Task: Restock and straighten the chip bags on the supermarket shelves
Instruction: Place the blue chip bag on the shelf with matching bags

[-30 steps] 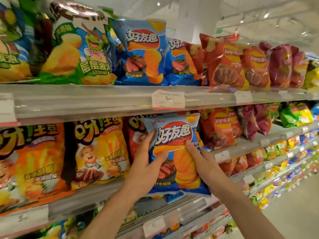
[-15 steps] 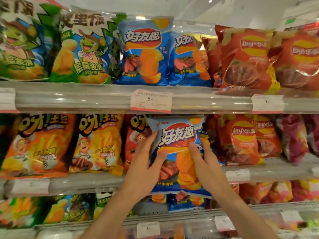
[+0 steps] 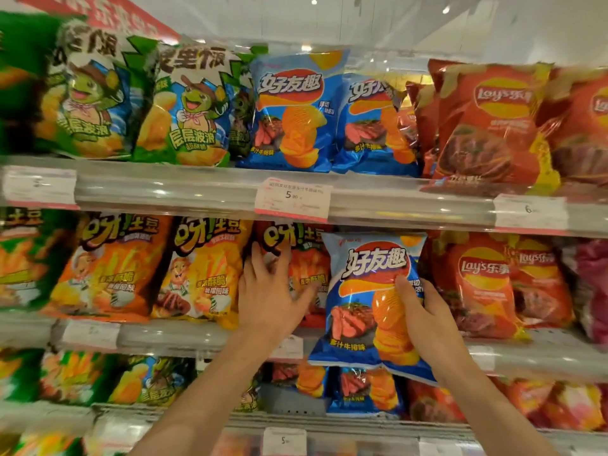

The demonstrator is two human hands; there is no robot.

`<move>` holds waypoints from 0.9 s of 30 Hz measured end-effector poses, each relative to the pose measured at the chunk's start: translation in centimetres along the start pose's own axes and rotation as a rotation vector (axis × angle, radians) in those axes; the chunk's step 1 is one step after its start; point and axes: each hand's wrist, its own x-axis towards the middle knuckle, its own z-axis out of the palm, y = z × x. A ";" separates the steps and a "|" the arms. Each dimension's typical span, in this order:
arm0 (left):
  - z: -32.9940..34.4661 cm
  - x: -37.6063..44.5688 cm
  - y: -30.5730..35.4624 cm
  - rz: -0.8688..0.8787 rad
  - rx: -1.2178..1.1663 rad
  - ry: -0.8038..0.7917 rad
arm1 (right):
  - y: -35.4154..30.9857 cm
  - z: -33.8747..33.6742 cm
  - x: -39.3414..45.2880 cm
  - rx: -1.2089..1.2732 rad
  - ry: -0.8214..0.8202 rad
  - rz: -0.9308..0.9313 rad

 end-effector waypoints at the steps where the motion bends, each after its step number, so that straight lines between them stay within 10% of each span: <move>1: 0.3 0.2 0.1 -0.003 0.016 -0.006 | 0.1 -0.2 0.1 0.006 0.008 -0.004; 27: -1.2 -0.3 1.7 0.123 -0.222 0.208 | 1.5 -3.6 1.3 0.033 0.051 0.040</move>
